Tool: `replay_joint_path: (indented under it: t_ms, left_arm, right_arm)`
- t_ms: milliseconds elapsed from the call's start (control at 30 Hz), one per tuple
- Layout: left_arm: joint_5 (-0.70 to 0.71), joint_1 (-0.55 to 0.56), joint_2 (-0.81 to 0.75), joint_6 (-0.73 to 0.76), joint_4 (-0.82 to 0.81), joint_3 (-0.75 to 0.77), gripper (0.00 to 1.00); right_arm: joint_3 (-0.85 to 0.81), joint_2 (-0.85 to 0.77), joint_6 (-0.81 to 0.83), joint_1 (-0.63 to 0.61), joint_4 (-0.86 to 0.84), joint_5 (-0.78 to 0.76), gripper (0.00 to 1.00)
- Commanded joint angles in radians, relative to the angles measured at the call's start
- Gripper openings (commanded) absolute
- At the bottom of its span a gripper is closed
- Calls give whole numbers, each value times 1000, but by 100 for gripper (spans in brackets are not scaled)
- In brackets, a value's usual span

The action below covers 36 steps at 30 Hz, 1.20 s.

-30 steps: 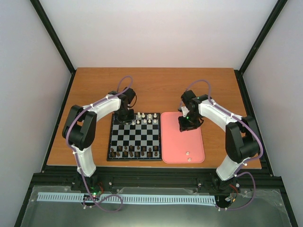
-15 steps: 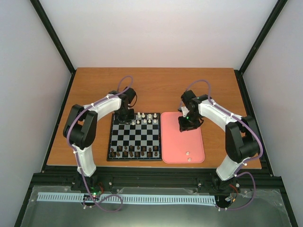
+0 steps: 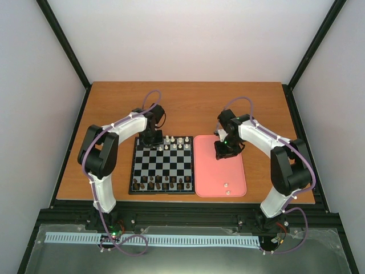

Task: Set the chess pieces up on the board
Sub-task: Place the chess piece on the chessboard.

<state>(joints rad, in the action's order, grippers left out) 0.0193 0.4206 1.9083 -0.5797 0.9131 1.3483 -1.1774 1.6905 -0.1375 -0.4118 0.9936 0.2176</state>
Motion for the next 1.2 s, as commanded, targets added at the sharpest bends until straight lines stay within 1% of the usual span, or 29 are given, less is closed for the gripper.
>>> replay_joint_path:
  t_ms: [0, 567, 867, 1000, 1167]
  left_arm:
    - [15, -6, -12, -2, 1, -10, 18]
    - [29, -6, -41, -12, -2, -70, 18]
    - [3, -6, -40, -6, -10, -56, 30]
    - [7, -6, -49, -5, -2, -58, 31]
    - [8, -6, -99, -8, 29, -54, 31]
  right_arm:
    - [-11, 6, 12, 12, -11, 3, 37]
    - [-6, 0, 14, 10, -10, 10, 37]
    - [-9, 2, 16, 11, -10, 20, 38]
    - [-11, 2, 18, 10, -10, 22, 38]
    - [-12, 0, 19, 11, -9, 23, 38]
